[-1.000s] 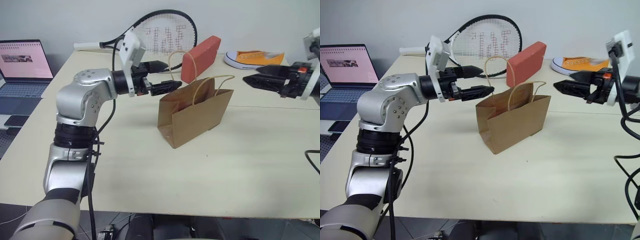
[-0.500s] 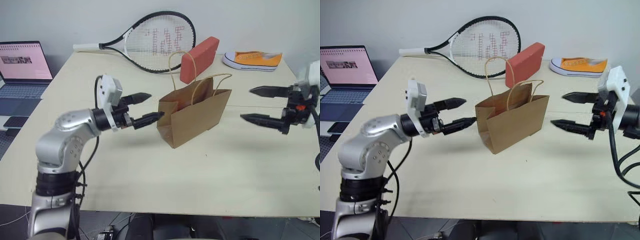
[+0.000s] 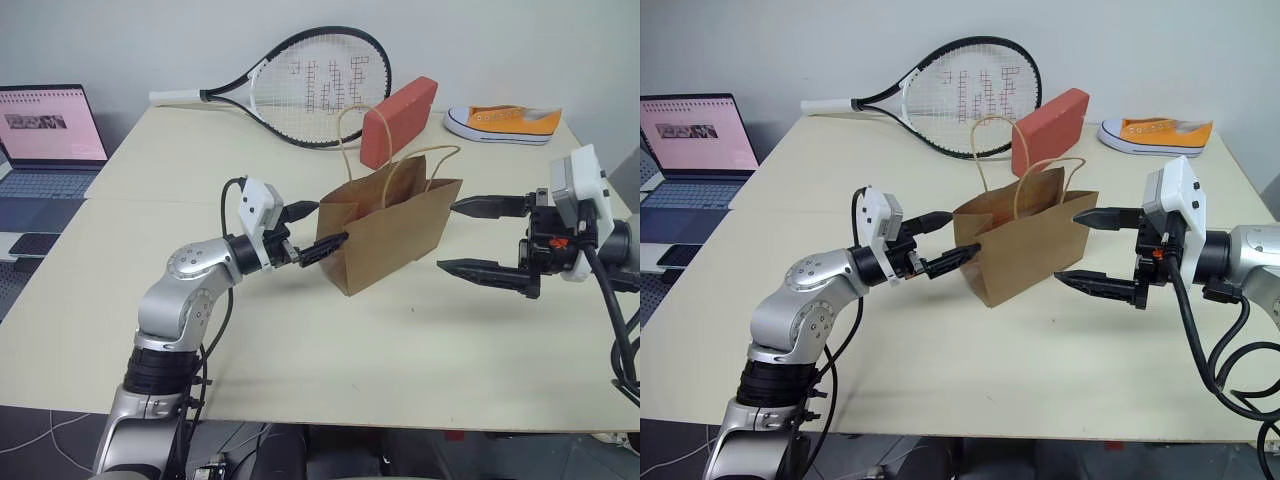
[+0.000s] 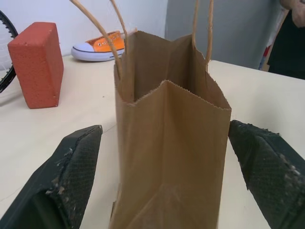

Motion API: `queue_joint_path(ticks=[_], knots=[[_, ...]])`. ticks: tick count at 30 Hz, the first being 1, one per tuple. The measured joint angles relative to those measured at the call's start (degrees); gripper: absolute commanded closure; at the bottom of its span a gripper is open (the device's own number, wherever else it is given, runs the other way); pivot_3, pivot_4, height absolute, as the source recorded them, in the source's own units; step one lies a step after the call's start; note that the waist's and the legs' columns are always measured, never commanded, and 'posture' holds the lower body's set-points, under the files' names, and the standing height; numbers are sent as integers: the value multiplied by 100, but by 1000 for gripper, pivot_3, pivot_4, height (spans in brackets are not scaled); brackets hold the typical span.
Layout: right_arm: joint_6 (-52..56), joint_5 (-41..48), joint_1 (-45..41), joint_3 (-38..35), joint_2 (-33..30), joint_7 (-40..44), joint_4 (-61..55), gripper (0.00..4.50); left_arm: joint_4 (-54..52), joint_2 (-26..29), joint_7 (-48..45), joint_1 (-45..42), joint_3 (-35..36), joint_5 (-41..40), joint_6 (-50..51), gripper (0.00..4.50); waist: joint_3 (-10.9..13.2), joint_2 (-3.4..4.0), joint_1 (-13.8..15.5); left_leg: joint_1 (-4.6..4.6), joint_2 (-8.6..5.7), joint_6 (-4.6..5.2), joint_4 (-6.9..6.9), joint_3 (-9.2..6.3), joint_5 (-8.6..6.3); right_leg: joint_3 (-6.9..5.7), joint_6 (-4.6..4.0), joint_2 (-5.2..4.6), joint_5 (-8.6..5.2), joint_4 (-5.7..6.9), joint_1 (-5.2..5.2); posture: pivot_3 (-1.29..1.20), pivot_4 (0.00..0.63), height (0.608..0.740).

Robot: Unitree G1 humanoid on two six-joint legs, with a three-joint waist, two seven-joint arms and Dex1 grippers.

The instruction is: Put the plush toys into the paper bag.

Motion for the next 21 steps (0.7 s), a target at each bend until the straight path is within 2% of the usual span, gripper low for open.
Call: queue_joint_path(ticks=[10,11,14,21], knots=[[27,6,-3,173,3,-178,-122,0,247,-269,-46,-106,-239,102,-170,30,0,0,-1,0,-1,0,0,2,0,1,3,0,2,-1,0,0,150,740],[26,4,-3,182,3,-195,-141,0,275,-317,-27,-110,-255,115,-193,447,0,0,-1,0,0,0,0,1,0,1,3,0,2,-1,0,0,150,740],[-1,-2,-2,209,14,-247,-192,0,442,-467,12,-170,-304,143,-243,1198,0,0,4,0,-1,0,0,-1,0,-1,5,0,3,-1,0,0,150,740],[-26,-5,72,209,22,-288,-239,0,736,-586,-26,-226,-436,316,-503,3444,0,0,4,-1,-1,0,-1,0,0,0,5,0,3,-1,0,0,150,740]])
